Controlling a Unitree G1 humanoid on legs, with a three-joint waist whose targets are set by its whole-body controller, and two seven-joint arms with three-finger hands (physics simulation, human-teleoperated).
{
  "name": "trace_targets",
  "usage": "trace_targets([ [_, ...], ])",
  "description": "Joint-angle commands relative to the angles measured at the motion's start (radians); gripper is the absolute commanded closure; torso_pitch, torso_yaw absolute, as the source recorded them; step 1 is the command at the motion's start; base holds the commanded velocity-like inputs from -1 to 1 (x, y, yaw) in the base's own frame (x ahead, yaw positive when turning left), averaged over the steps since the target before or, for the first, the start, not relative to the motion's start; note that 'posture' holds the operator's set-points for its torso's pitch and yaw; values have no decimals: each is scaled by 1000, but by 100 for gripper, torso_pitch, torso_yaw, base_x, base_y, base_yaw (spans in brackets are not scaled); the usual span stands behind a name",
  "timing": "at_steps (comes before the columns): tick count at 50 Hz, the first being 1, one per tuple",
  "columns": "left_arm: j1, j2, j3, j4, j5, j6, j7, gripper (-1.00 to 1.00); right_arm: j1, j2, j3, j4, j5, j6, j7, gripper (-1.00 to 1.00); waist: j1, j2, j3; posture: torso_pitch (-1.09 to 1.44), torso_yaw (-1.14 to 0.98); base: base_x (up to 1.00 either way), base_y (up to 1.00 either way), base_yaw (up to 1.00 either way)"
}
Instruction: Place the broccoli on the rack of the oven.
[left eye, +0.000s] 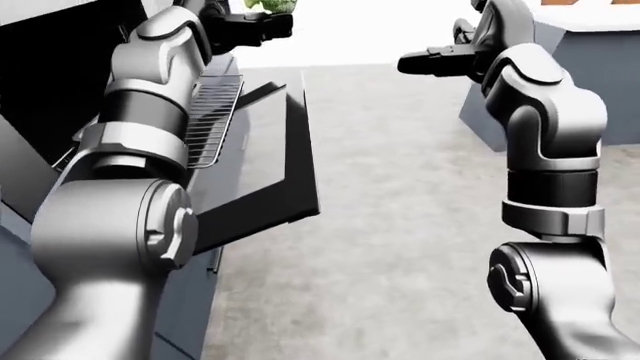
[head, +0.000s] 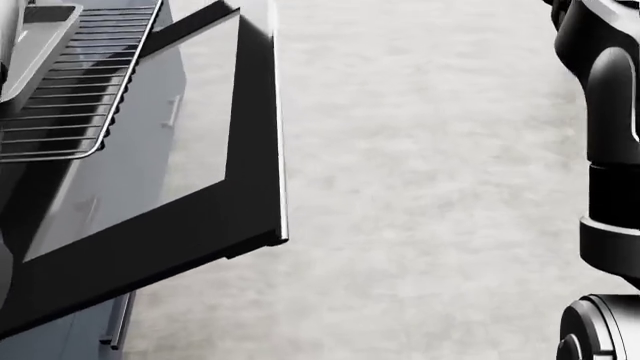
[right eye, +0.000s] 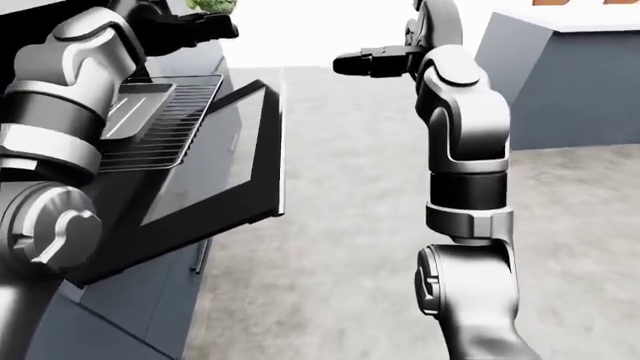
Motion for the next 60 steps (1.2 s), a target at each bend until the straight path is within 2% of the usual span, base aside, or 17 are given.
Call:
trace_targets([
  [1, -30, 6, 4, -26, -10, -26, 0, 21, -25, -8, -4, -18, -2, -25, -2, -100, 2, -17, -21, 0, 0, 0, 12, 0],
  [2, -30, 6, 3, -26, -10, -26, 0, 21, -23, -7, -3, -18, -2, -28, -2, -100, -1, -60, -32, 0, 0, 0, 12, 0],
  [3, -29, 6, 3, -27, -10, -27, 0, 21, -20, -6, -4, -17, -2, -31, -3, -100, -3, -23, -28, 0, 0, 0, 12, 0],
  [10, -29, 5, 3, -30, -10, -24, 1, 21, -13, -4, -5, -21, 0, -33, -5, -100, -3, 1, -30, 0, 0, 0, 12, 0],
  [15, -26, 6, 3, -26, -10, -29, 0, 20, -9, -2, -5, -18, 1, -38, -6, -100, 0, 61, -26, 0, 0, 0, 9, 0],
  [18, -24, 7, 3, -28, -10, -28, 0, 21, -10, -2, -5, -17, 2, -39, -6, -100, -5, 149, -39, 0, 0, 0, 11, 0],
  [19, -22, 7, 4, -28, -11, -29, -1, 21, -10, -1, -4, -20, 3, -34, -7, -100, -6, 97, -30, 0, 0, 0, 20, 0],
  [20, -23, 8, 3, -28, -10, -28, -1, 20, -9, -1, -4, -21, 3, -33, -8, -100, -9, 108, -29, 0, 0, 2, 25, 0],
  [27, -30, 10, 3, -27, -10, -24, 0, 20, -19, -5, -3, -15, 4, -30, -6, -100, -2, 27, -17, 0, 0, 2, 27, 0],
  [30, -30, 8, 3, -26, -11, -26, -1, 20, -15, -6, -4, -21, 4, -28, -6, -100, 6, -32, -16, 0, 0, 3, 27, 0],
  [36, -33, 4, 2, -26, -10, -23, 0, 20, -10, -4, -5, -29, 6, -25, -8, -100, 2, -18, -31, 0, 0, 2, 27, 0],
  [42, -29, 8, 4, -26, -11, -26, -3, 20, -10, -2, -4, -22, 5, -30, -8, -100, -5, 52, -12, 0, 0, 3, 27, 0],
  [45, -28, 8, 5, -25, -12, -28, -2, 20, -8, 0, -4, -21, 5, -31, -10, -100, -9, 164, -36, 0, 0, 2, 27, 0],
  [46, -28, 9, 5, -25, -11, -27, -2, 20, -7, 0, -4, -21, 6, -33, -9, -100, -9, 100, -17, 0, 0, 3, 27, 0],
  [48, -27, 9, 4, -26, -11, -26, -1, 19, -5, 0, -4, -21, 6, -34, -9, -100, -9, 106, -22, 0, 0, 3, 27, 0],
  [57, -34, 5, 2, -26, -11, -21, -1, 20, 6, 1, -6, -29, 10, -36, -11, -100, -5, 11, -14, 0, 0, 3, 28, 0],
  [60, -34, 7, 3, -25, -10, -23, -2, 20, 2, 0, -5, -26, 10, -35, -10, -100, 3, -44, -19, 0, 0, 8, 19, 0],
])
